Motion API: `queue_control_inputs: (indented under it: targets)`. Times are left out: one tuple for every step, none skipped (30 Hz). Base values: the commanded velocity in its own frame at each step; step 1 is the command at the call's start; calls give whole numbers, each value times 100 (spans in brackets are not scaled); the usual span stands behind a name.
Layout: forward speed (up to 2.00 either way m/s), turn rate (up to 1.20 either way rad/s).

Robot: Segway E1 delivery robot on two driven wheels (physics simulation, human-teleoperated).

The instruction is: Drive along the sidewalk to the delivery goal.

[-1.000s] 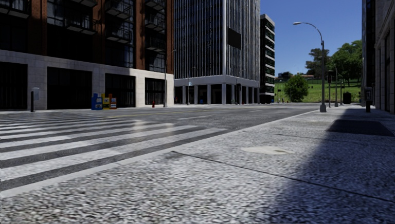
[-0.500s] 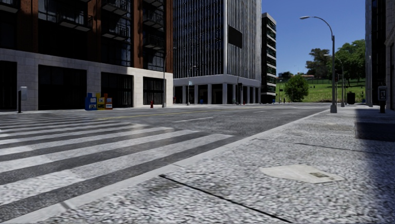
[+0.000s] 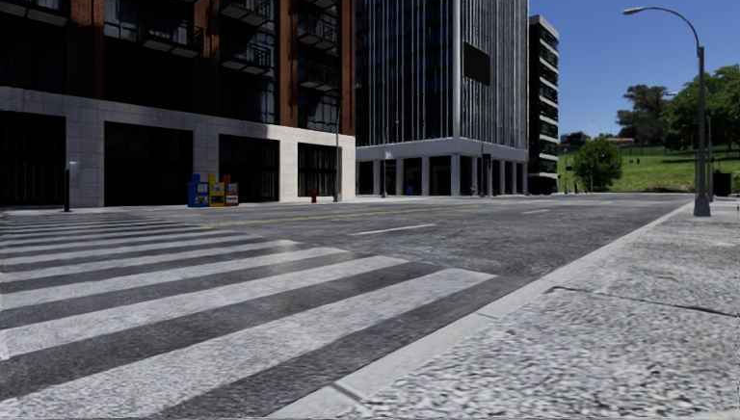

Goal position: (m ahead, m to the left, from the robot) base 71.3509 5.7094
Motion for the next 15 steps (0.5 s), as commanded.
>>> queue_control_inputs:
  targets:
    - [200,49]
    - [200,50]
    - [200,50]
    - [200,50]
    - [200,50]
    - [200,51]
    - [200,52]
    - [200,54]
    - [200,54]
    - [200,55]
    - [200,55]
    - [200,55]
    - [200,55]
    - [200,55]
    - [200,55]
